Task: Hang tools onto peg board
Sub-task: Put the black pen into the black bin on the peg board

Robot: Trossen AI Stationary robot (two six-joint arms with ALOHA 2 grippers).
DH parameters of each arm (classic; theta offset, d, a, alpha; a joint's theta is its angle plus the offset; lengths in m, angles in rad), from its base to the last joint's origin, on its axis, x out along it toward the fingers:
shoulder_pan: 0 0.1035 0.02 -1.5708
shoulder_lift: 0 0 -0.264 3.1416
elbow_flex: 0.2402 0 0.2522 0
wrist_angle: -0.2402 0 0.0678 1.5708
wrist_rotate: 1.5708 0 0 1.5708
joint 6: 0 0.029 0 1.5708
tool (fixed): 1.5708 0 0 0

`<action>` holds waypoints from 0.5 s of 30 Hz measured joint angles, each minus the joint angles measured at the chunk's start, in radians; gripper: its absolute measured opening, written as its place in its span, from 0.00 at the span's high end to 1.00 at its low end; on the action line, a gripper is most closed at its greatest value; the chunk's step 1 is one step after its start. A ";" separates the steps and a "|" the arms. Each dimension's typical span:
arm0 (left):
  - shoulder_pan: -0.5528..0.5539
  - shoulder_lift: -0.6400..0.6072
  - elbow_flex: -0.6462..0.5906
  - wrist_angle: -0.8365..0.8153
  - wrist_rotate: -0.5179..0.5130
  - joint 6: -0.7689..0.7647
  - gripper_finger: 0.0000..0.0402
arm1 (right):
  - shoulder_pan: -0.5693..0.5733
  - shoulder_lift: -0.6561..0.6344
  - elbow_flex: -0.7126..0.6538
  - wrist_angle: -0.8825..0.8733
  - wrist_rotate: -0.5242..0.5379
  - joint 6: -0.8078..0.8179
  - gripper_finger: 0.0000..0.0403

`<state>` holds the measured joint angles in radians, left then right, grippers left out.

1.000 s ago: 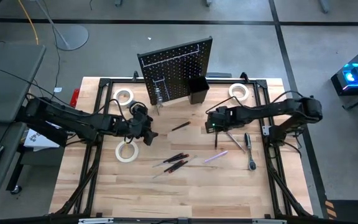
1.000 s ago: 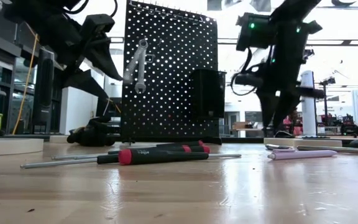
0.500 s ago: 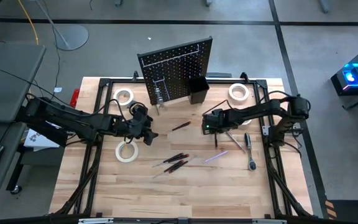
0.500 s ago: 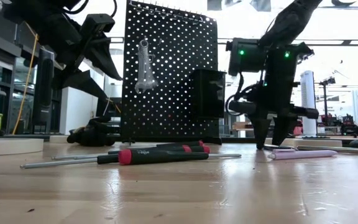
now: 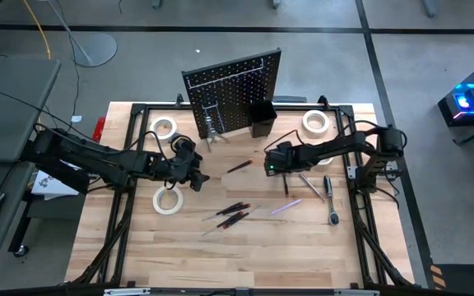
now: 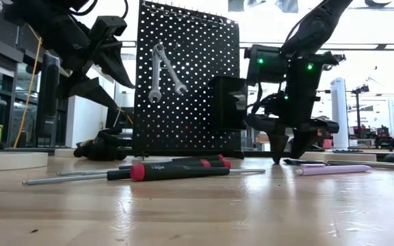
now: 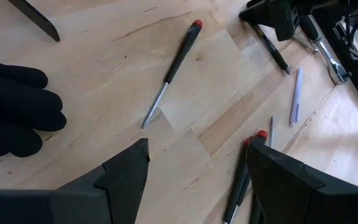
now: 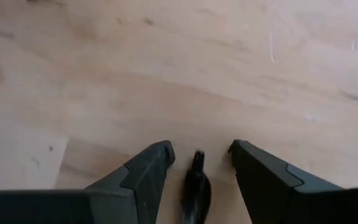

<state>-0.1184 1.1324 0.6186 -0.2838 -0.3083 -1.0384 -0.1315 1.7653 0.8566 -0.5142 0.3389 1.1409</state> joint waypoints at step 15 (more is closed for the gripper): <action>0.000 0.000 0.000 0.000 -0.006 -0.007 0.38 | -0.009 0.012 0.002 -0.020 -0.014 0.099 0.78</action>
<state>-0.1181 1.1324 0.6182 -0.2837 -0.3141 -1.0456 -0.1402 1.7775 0.8585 -0.5342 0.3245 1.2398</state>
